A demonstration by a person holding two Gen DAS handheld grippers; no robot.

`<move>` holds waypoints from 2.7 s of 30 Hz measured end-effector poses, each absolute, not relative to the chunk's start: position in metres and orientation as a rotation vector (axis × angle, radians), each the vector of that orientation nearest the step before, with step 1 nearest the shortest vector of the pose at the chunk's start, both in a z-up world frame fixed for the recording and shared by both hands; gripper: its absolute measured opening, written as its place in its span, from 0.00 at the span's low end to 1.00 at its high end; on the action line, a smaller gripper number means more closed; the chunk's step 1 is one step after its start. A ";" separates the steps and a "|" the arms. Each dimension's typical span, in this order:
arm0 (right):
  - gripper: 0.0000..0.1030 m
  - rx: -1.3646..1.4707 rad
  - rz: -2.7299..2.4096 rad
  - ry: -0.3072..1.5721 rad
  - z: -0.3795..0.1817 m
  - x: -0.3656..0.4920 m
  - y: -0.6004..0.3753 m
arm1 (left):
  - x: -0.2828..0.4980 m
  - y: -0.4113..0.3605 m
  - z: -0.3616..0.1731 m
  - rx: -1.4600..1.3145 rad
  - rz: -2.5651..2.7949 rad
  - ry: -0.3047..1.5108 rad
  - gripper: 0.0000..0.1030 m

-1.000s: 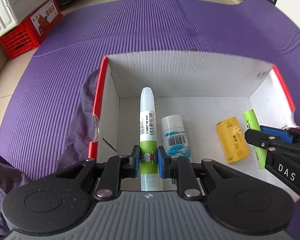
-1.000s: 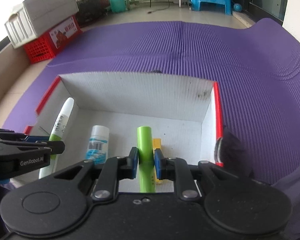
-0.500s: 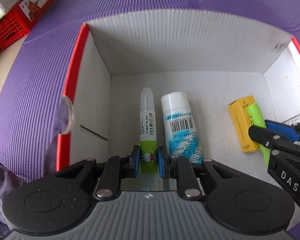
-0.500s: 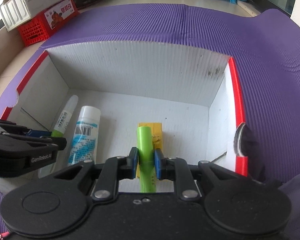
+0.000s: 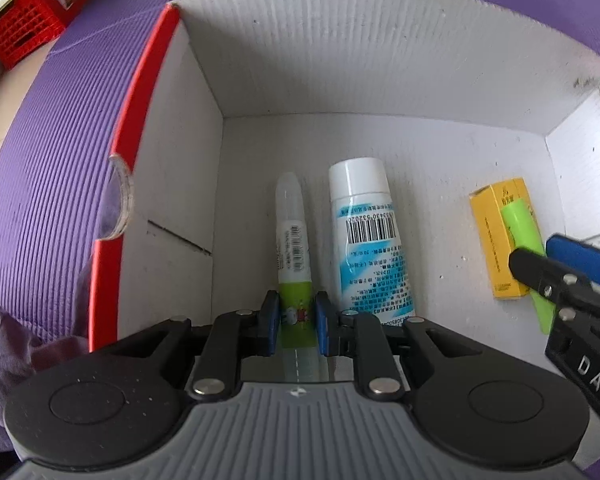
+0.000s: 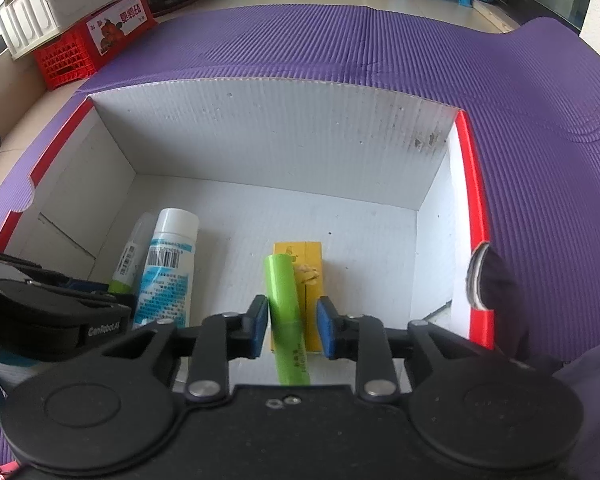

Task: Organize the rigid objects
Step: 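Lower the marker and glue stick into the shoebox and open both grippers, then withdraw both open grippers from the shoebox toward the remaining items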

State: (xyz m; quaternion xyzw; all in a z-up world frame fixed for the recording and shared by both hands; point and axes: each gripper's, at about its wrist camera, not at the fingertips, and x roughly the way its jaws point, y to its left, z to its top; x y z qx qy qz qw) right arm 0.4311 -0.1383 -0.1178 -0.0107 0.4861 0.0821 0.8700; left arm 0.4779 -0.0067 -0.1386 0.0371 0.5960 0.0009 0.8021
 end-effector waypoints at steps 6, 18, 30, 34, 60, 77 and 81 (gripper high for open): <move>0.36 -0.020 0.168 1.005 -0.113 0.426 -0.141 | 0.470 0.000 -0.129 0.029 0.015 1.251 0.18; 0.47 -0.011 0.188 0.957 -0.081 0.397 -0.145 | 0.436 0.010 -0.078 -0.035 -0.030 1.177 0.18; 0.51 0.002 0.228 0.878 -0.033 0.349 -0.148 | 0.387 0.003 -0.024 -0.055 -0.054 1.075 0.18; 0.53 0.001 0.240 0.853 -0.020 0.328 -0.150 | 0.364 0.005 -0.005 -0.060 -0.064 1.036 0.18; 0.73 0.028 0.317 0.739 0.023 0.214 -0.162 | 0.223 -0.006 0.035 -0.001 -0.149 0.830 0.18; 0.93 0.103 0.370 0.687 0.033 0.148 -0.180 | 0.149 0.020 0.040 -0.059 -0.094 0.723 0.76; 0.97 0.088 0.385 0.666 0.030 0.135 -0.179 | 0.139 0.027 0.034 -0.069 -0.080 0.721 0.81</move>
